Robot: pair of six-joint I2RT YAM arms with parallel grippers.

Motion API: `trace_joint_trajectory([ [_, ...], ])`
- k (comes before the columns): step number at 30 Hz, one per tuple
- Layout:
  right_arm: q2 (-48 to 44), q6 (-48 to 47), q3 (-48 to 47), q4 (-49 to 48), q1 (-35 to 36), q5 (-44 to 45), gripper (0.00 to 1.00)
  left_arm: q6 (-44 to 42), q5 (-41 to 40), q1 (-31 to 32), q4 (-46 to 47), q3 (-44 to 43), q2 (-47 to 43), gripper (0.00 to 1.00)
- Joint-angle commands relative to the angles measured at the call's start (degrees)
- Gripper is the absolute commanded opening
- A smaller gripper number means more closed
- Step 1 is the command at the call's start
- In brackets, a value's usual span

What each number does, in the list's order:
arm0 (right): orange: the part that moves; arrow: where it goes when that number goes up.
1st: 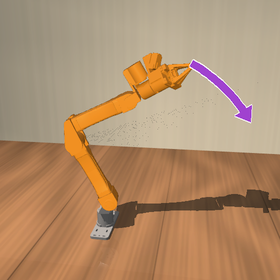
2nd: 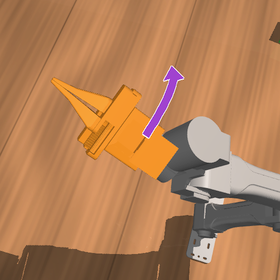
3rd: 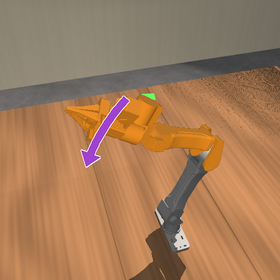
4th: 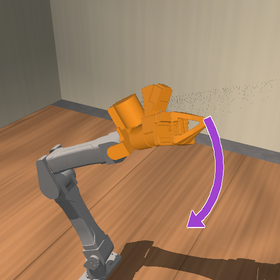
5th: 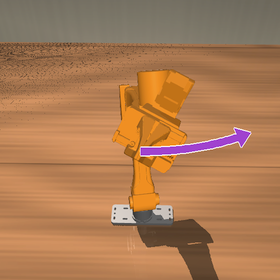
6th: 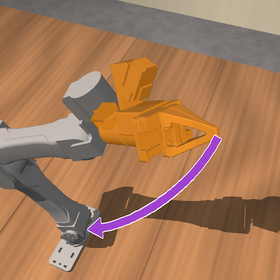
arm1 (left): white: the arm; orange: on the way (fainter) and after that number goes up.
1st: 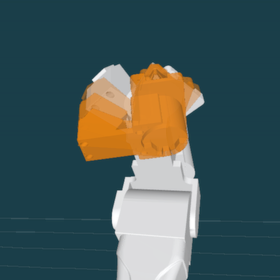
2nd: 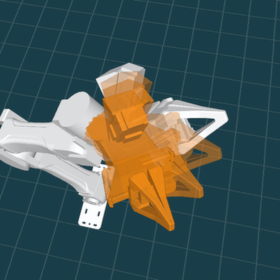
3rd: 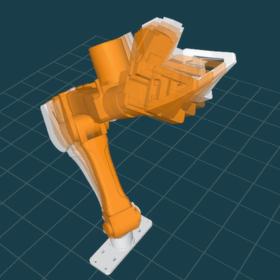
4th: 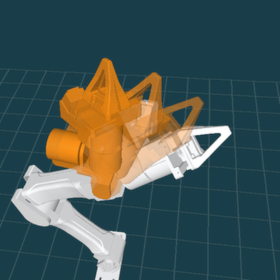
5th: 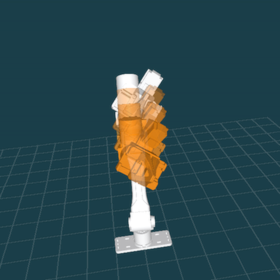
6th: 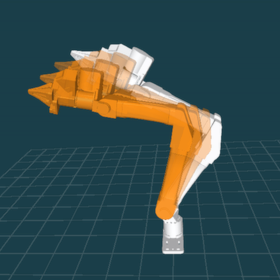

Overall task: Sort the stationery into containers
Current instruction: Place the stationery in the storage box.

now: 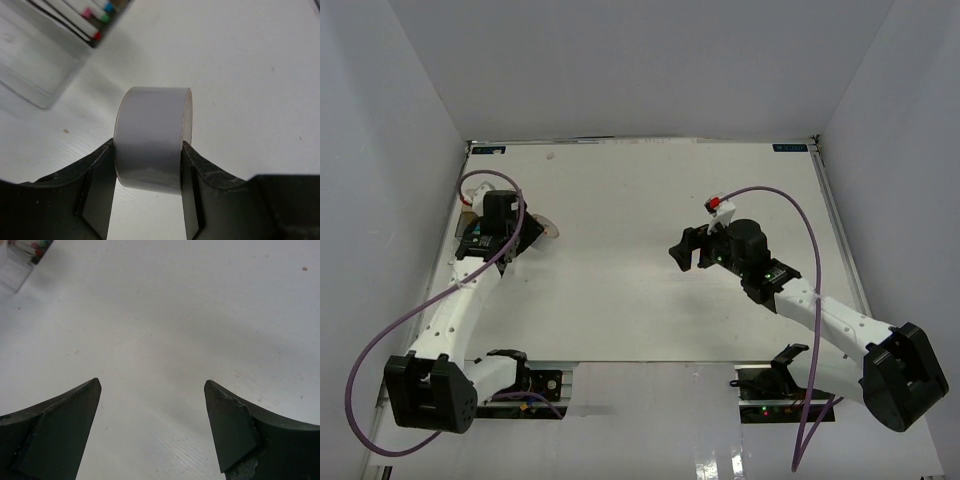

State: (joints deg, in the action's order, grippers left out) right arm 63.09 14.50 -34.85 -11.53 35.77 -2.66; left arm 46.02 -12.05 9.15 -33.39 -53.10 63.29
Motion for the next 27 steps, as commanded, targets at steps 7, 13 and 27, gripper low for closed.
trace_joint_trajectory([
  [7, 0.9, -0.27, 3.47, -2.35, -0.08, 0.11, 0.9, -4.27, 2.03, -25.31, -9.68, -8.76, 1.92, 0.0],
  [13, 0.28, 0.7, 4.35, -2.8, -0.26, 0.02, 0.9, -5.06, 2.3, -31.72, -11.44, -12.72, 5.96, 0.0],
  [27, 0.46, 1.05, 4.88, -2.97, -0.35, 1.07, 0.9, -2.96, 1.51, -34.02, -11.18, -12.29, 13.7, 0.05],
])
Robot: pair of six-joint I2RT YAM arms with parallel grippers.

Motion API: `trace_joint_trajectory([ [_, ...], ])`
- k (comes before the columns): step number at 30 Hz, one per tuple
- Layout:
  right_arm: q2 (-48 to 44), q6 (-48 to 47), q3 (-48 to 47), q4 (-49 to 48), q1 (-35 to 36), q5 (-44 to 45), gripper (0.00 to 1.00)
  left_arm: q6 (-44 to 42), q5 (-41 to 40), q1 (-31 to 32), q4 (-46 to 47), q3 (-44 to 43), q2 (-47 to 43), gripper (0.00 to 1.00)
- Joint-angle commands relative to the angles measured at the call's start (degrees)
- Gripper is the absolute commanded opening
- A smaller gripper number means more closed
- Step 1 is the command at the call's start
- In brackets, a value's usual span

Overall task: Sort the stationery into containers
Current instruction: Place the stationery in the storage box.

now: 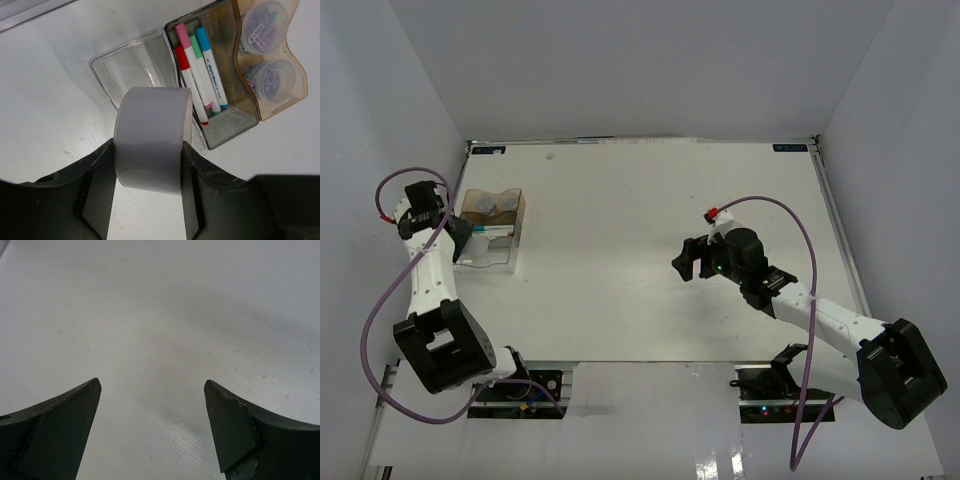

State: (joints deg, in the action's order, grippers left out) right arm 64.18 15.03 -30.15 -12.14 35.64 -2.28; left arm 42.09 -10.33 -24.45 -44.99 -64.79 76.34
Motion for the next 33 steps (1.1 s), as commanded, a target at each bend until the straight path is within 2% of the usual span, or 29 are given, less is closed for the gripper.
trace_joint_trajectory([
  [1, -0.81, 0.53, 0.27, -2.36, -0.22, 0.88, 0.9, 1.15, -0.31, -0.43, 0.69, -0.42, 0.92, 0.06],
  [12, -0.73, 0.71, 0.44, -2.45, -0.22, 1.14, 0.9, 2.91, 0.66, -0.43, 2.45, 2.21, 4.43, 0.21],
  [13, -0.73, 0.79, 0.44, -2.54, -0.22, 1.14, 0.9, 3.09, 0.66, -0.43, 2.63, 2.39, 4.7, 0.38],
  [14, -0.64, 0.71, 0.44, -2.45, -0.13, 1.14, 0.9, 3.0, 0.66, -0.43, 2.98, 2.91, 4.96, 0.42],
  [19, -0.99, 0.62, 0.53, -2.45, -0.22, 1.23, 0.9, 2.56, 0.13, -0.69, 3.16, 3.18, 6.1, 0.5],
  [22, -1.08, 0.71, 0.53, -2.45, -0.22, 1.23, 0.9, 2.56, 0.31, -0.78, 3.16, 2.66, 6.11, 0.6],
  [27, -0.99, 0.71, 0.53, -2.45, -0.22, 1.23, 0.9, 2.48, 0.57, -0.78, 2.89, 2.04, 6.1, 0.82],
  [33, -1.34, 0.7, 0.71, -2.36, -0.31, 2.1, 0.9, 1.77, 1.01, -0.86, 1.75, 0.9, 5.32, 0.95],
])
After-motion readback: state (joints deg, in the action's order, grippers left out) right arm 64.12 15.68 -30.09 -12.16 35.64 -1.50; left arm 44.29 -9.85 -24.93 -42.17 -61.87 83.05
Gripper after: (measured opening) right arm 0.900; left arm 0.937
